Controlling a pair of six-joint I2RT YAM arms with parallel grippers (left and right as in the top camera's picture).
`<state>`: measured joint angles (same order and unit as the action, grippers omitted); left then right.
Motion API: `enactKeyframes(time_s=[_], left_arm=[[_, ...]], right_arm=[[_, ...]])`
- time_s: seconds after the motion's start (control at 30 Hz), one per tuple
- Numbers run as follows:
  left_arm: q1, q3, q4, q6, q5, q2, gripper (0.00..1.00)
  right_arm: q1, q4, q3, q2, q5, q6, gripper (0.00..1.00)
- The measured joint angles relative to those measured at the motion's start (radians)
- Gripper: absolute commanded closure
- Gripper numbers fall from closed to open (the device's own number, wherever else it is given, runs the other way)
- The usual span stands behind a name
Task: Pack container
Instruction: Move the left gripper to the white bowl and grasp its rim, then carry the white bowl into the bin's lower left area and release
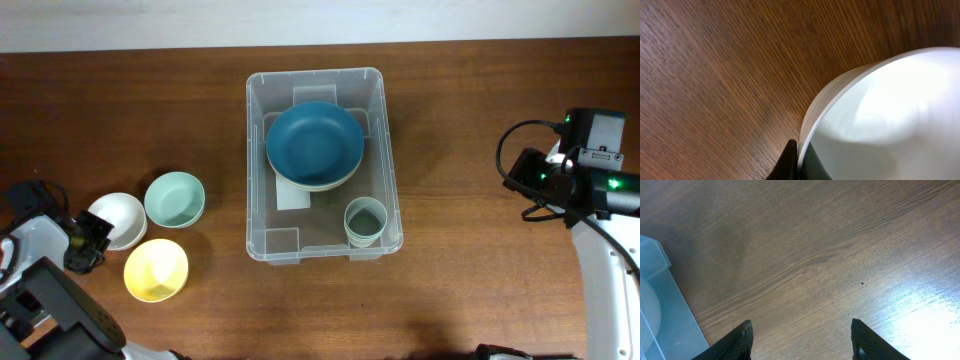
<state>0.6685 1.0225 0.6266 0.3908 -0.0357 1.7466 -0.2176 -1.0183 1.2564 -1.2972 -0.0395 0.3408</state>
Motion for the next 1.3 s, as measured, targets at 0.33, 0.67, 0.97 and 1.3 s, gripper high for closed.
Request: enactKeyframes(time_s=[0.33,0.67,0.97,1.3], left_arm=[[-0.009,-0.002,0.004,0.011,-0.128,-0.229,0.99],[-0.452,0.009,0.000,0.015,-0.166,-0.698,0.99],[-0.961,0.068,0.063,0.017,-0.118,-0.550,0.99],[-1.081,0.167,0.226,-0.056,-0.003,-0.207,0.99]], right_arm=[[0.000,0.000,0.000,0.000,0.000,0.000,0.42],[0.000,0.000,0.000,0.000,0.000,0.000,0.42],[-0.001,0.000,0.000,0.000,0.000,0.000,0.42],[-0.001,0.000,0.000,0.000,0.000,-0.001,0.42]])
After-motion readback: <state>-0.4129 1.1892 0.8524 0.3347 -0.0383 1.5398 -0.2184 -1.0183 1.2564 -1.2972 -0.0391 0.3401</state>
